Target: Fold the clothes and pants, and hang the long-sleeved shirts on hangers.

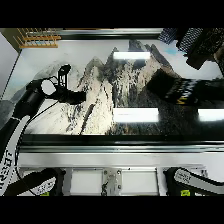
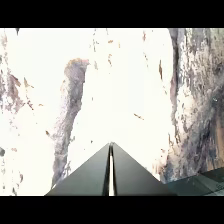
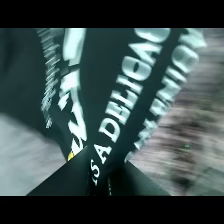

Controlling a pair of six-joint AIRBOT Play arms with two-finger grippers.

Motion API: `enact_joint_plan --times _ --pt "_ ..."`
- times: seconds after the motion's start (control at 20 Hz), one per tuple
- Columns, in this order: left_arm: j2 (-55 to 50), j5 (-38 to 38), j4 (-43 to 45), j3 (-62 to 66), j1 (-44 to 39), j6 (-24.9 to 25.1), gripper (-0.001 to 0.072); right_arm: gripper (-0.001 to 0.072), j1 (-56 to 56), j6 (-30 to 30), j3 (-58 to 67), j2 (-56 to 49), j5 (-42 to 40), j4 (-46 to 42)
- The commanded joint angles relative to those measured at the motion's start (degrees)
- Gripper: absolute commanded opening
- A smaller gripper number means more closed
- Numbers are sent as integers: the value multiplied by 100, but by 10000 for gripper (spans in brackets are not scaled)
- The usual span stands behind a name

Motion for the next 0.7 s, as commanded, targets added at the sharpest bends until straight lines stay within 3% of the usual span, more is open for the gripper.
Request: enact_joint_plan --times 0.0,0.35,0.65 --pt "2 0 2 -2 -4 -72 5 14 -1545 367 -511 444 39 -393" --pt "2 -11 4 -2 -4 -72 5 15 -2201 361 -1423 516 168 -629" --pt "2 -76 11 -2 -4 -72 5 35 -2356 466 -1416 636 129 -1834"
